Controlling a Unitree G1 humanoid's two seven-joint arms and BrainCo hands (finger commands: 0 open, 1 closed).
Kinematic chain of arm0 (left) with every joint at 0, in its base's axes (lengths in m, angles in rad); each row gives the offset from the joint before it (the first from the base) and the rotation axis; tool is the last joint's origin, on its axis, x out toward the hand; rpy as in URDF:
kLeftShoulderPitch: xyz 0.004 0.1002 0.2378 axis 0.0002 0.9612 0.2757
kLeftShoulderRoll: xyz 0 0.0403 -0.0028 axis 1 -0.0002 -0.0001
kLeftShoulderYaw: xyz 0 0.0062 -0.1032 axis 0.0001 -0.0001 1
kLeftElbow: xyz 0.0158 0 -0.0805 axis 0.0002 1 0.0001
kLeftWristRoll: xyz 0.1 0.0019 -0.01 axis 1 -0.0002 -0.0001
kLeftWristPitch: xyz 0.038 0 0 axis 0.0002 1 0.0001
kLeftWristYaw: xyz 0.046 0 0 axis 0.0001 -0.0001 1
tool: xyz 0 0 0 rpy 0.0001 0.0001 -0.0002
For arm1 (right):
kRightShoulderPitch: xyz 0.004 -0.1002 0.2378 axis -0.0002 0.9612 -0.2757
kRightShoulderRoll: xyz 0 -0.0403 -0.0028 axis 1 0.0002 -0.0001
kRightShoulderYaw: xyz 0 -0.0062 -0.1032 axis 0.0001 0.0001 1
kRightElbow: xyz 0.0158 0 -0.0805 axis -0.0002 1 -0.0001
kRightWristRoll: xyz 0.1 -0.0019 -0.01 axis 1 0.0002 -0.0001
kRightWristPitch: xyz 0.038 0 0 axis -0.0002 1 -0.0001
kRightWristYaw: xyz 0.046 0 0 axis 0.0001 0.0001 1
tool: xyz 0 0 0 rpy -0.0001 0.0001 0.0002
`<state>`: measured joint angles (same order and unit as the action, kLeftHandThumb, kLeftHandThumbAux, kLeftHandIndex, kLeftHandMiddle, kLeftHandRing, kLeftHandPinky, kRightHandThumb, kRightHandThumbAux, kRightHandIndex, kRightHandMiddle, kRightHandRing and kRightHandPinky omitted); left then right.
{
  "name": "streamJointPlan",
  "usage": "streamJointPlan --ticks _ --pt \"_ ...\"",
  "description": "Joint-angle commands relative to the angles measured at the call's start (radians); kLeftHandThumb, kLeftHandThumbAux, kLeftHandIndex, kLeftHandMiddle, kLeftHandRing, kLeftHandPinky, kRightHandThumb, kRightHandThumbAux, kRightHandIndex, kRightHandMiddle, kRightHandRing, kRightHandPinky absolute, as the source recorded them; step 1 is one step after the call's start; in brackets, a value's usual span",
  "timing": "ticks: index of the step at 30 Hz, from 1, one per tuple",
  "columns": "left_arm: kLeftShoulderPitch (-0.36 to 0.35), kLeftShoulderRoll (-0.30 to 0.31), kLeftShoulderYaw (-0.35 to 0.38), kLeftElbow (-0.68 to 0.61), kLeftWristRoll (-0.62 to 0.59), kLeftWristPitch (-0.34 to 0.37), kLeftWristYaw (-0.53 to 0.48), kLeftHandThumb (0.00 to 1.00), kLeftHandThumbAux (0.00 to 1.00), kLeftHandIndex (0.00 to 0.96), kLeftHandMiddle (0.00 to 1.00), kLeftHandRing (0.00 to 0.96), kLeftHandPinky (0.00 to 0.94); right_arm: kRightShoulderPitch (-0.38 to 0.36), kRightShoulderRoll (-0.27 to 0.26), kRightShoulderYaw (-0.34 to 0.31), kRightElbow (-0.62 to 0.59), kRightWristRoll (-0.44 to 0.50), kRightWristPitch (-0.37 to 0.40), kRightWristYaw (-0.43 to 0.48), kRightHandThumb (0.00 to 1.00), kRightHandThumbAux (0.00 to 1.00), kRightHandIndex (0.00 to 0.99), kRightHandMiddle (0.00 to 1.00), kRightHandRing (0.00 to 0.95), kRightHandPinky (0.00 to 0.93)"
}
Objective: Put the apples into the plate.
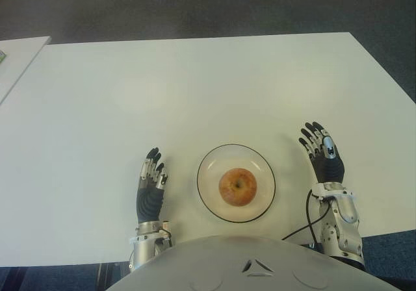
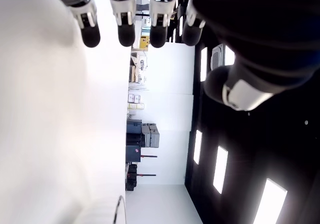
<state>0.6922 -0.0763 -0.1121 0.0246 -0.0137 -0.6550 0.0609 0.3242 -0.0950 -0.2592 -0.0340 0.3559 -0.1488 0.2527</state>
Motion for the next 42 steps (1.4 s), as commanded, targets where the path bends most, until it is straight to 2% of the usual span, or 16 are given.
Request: streamJointPlan --ticks 1,10,23,35,42 --pt "0.012 -0.053 -0.005 -0.002 -0.040 -0.006 0.016 0.104 0.473 0.030 0.043 0.012 0.020 0.036 0.023 -0.004 0.036 0.011 -0.047 0.030 0.169 0.402 0.166 0.155 0.113 0.135" --pt "0.030 -0.041 -0.011 -0.008 -0.023 -0.013 0.034 0.116 0.469 0.034 0.051 0.031 0.049 0.092 0.036 0.012 0.042 -0.007 -0.092 0.065 0.172 0.407 0.163 0.142 0.111 0.141" --pt "0.087 -0.019 -0.039 -0.053 -0.003 0.022 0.033 0.111 0.452 0.019 0.034 0.009 0.024 0.170 0.042 0.064 -0.028 -0.030 -0.081 0.075 0.193 0.435 0.160 0.147 0.102 0.121" --pt "0.101 0.000 -0.047 -0.090 -0.025 0.065 0.006 0.104 0.469 0.022 0.024 0.000 0.013 0.178 0.038 0.091 -0.027 -0.050 -0.081 0.063 0.182 0.458 0.151 0.167 0.114 0.107" --pt "0.091 0.006 -0.044 -0.093 -0.012 0.063 0.004 0.098 0.469 0.023 0.031 0.000 0.001 0.181 0.026 0.091 -0.024 -0.045 -0.075 0.073 0.186 0.461 0.142 0.168 0.116 0.112"
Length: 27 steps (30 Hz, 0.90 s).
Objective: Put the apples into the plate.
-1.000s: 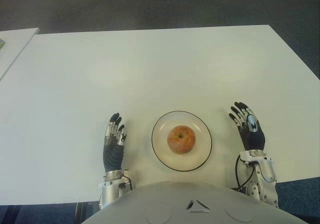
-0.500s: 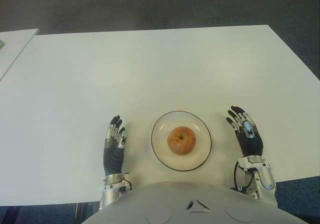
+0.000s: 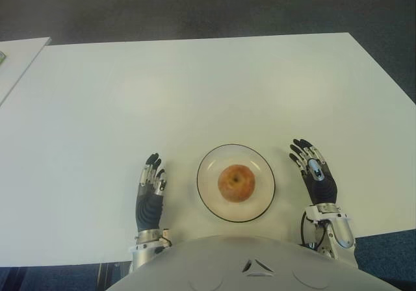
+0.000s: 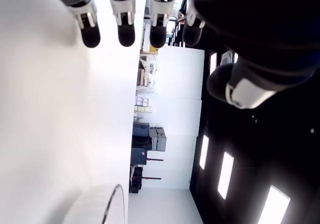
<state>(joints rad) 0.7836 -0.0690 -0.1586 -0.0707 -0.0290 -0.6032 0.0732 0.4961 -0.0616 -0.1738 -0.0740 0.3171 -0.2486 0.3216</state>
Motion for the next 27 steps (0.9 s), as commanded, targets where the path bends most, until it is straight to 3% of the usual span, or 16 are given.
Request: streamJointPlan --ticks 1,27 --pt "-0.004 -0.003 0.003 0.006 -0.001 0.010 -0.010 0.098 0.469 0.022 0.031 0.000 0.001 0.010 -0.010 0.006 0.015 -0.006 0.026 0.004 0.186 0.462 0.141 0.167 0.115 0.113" --pt "-0.020 -0.020 -0.012 0.028 -0.048 -0.022 -0.010 0.141 0.447 0.008 0.015 0.000 0.000 0.007 -0.010 0.005 -0.005 -0.013 0.016 -0.015 0.194 0.464 0.144 0.162 0.114 0.122"
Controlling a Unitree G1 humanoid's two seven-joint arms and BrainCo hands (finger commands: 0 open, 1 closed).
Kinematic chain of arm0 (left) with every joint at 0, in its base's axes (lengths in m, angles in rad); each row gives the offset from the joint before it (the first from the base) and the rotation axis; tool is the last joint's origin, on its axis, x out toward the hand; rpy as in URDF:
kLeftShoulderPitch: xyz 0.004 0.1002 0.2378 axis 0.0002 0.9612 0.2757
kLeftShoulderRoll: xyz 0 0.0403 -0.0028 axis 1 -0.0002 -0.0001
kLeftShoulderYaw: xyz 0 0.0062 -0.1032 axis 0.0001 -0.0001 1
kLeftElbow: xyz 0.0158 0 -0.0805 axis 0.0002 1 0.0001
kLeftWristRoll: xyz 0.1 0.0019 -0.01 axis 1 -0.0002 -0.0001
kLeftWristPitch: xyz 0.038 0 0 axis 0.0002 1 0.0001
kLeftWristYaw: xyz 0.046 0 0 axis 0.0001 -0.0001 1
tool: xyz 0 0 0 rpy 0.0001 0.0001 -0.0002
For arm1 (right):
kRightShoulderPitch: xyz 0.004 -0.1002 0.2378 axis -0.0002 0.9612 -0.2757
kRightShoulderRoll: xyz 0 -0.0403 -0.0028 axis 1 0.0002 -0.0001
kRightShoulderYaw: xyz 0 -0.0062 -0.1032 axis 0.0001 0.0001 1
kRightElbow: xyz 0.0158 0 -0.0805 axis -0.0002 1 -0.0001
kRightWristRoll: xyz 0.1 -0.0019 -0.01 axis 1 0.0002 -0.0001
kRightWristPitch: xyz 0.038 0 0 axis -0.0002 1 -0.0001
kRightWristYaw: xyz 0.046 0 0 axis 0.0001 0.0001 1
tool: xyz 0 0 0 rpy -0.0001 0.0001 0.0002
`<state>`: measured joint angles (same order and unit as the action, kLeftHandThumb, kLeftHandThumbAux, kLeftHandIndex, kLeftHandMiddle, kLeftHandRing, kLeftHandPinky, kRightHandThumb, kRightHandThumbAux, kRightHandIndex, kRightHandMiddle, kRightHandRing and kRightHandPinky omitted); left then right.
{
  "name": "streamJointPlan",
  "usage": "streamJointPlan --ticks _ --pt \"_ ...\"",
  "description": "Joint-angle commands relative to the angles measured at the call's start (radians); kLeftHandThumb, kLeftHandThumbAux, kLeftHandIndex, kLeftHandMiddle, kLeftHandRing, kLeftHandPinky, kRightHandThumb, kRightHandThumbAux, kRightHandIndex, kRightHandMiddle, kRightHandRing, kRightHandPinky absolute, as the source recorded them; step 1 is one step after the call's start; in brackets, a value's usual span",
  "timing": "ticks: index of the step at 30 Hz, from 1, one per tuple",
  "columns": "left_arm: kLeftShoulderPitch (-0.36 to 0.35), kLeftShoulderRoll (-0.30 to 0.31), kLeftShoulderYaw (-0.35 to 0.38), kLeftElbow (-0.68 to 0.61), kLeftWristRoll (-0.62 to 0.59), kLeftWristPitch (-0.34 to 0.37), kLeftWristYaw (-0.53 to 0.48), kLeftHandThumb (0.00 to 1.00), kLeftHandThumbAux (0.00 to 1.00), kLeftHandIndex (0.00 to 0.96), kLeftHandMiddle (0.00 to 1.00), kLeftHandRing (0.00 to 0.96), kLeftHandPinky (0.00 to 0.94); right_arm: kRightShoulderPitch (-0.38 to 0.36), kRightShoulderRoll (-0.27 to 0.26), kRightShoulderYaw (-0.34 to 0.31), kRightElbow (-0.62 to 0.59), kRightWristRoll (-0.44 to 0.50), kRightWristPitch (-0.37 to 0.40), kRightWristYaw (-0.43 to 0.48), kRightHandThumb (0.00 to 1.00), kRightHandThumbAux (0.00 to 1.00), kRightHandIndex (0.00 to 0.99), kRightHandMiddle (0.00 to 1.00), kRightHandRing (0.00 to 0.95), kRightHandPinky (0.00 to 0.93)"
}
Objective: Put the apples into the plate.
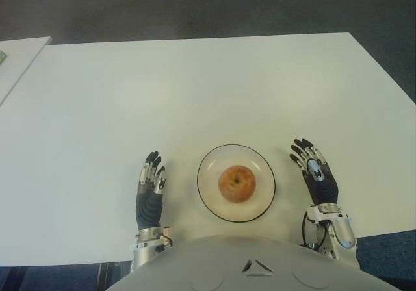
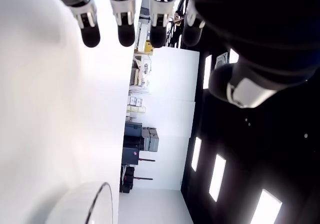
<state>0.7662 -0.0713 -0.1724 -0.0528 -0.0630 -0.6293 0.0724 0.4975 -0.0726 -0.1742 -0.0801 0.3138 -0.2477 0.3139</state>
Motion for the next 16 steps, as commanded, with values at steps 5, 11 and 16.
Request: streamJointPlan --ticks 5,11,16 --pt "0.004 -0.014 -0.001 0.000 -0.010 0.008 -0.008 0.143 0.448 0.009 0.013 0.000 0.000 0.011 -0.001 0.008 -0.005 -0.012 0.018 -0.008 0.193 0.464 0.145 0.165 0.118 0.128" --pt "0.016 -0.005 0.005 -0.015 0.022 0.032 0.004 0.138 0.455 0.006 0.012 0.000 0.000 0.017 -0.002 0.010 -0.013 -0.014 0.027 -0.011 0.186 0.470 0.142 0.162 0.118 0.126" --pt "0.024 -0.005 0.000 -0.025 0.027 0.031 -0.001 0.132 0.454 0.007 0.012 0.000 0.000 0.018 0.000 0.011 -0.017 -0.012 0.032 -0.014 0.192 0.473 0.139 0.159 0.114 0.117"
